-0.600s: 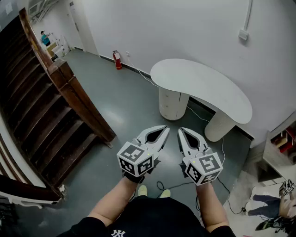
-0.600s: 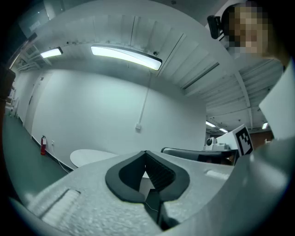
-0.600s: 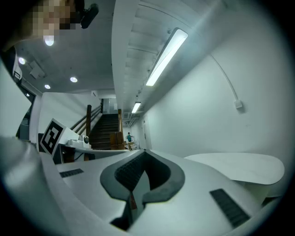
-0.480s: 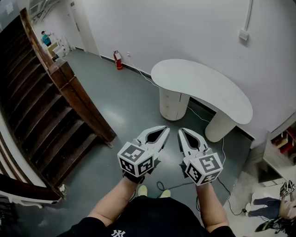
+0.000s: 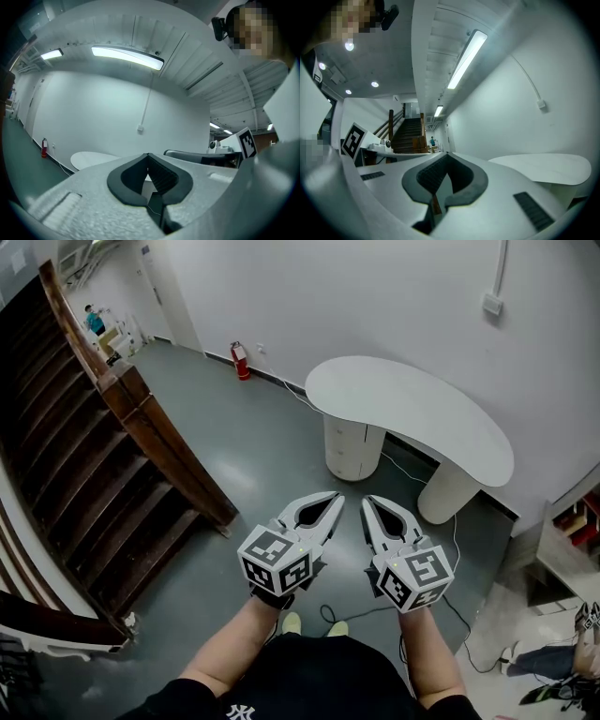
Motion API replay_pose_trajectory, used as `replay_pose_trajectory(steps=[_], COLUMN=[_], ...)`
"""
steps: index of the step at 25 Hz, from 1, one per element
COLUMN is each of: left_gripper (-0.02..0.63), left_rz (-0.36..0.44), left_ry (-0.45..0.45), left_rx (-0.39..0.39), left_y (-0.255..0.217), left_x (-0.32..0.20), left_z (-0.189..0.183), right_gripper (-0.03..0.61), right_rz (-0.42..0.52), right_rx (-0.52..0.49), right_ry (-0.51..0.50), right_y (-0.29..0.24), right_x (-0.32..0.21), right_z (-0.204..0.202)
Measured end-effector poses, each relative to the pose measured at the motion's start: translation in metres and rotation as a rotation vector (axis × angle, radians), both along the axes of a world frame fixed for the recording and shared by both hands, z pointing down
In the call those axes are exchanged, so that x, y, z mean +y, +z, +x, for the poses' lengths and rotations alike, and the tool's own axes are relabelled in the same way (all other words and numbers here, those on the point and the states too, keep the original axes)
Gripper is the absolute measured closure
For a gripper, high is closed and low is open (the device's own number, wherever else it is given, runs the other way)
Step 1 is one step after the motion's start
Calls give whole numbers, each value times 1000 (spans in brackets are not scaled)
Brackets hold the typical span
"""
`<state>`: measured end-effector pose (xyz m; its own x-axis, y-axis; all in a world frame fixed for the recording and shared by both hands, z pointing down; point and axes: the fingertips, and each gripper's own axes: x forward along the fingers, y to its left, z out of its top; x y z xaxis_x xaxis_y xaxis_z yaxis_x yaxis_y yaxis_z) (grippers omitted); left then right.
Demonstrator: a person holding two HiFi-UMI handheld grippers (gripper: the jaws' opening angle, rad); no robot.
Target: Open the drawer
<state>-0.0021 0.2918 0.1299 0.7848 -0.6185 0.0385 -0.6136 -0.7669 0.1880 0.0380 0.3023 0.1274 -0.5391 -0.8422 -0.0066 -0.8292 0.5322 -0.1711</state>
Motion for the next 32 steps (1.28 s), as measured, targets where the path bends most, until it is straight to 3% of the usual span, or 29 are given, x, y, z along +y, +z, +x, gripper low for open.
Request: replay_pose_trajectory(steps=[9,19,27,32], left_gripper=[604,604,604,604], left_rz=[-7,-38,-41,-48], left_ry=[4,-32,-23,-11], left_rx=[31,0,0,-8], left_y=[4,22,29,38], left_x=[-2,-14,-50,-102], left_z=[9,16,19,14], right_gripper=[565,565,565,565], right_rz=[-4,-24,-19,-31], right_rx=[-64,-99,-92,-90], right_ry=[-5,-2,32,39], right_y=[1,14,20,27], right_x=[-1,-10,-44,-94], right_z=[17,32,36,27])
